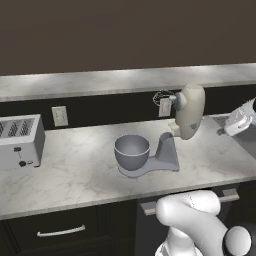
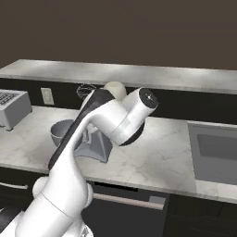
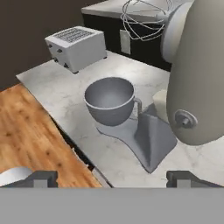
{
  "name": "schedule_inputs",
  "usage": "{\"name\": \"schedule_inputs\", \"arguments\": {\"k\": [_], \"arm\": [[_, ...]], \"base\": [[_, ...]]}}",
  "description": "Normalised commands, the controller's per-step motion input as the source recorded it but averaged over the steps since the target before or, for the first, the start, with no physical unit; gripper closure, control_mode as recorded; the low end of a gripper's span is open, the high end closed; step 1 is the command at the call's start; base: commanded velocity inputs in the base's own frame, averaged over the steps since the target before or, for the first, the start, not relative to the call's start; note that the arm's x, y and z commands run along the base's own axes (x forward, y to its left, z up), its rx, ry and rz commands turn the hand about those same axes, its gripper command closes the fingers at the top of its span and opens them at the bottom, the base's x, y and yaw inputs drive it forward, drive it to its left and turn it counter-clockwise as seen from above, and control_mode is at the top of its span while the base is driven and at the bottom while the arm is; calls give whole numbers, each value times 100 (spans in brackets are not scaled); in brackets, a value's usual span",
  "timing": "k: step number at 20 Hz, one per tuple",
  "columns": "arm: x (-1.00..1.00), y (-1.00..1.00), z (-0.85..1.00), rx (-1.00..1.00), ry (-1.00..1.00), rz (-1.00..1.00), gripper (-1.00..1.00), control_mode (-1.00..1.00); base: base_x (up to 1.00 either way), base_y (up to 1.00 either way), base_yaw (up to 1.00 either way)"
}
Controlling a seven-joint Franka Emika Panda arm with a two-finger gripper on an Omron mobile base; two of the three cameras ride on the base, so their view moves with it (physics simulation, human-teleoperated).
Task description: Close the stand mixer head.
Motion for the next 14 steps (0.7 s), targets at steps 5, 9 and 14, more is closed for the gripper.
{"name": "schedule_inputs", "arguments": {"k": [5,9,14], "arm": [[32,-51,0,0,-30,51,-100,-100],[86,-28,12,6,-24,38,-100,-100],[97,-1,30,10,-17,26,-100,-100]], "base": [[0,0,0],[0,0,0],[0,0,0]]}}
